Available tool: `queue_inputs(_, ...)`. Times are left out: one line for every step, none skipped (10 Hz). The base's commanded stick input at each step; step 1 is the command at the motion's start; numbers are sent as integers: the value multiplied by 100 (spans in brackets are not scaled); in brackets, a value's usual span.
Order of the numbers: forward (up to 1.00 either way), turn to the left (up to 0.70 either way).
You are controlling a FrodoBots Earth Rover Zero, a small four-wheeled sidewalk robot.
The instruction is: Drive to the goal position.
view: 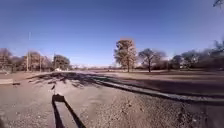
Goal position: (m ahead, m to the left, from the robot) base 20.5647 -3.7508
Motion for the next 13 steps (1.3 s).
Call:
queue_inputs(50,0)
queue_inputs(50,0)
queue_inputs(50,0)
queue_inputs(50,0)
queue_inputs(50,0)
queue_inputs(50,0)
queue_inputs(50,0)
queue_inputs(50,0)
queue_inputs(50,0)
queue_inputs(50,0)
queue_inputs(50,0)
queue_inputs(50,0)
queue_inputs(50,0)
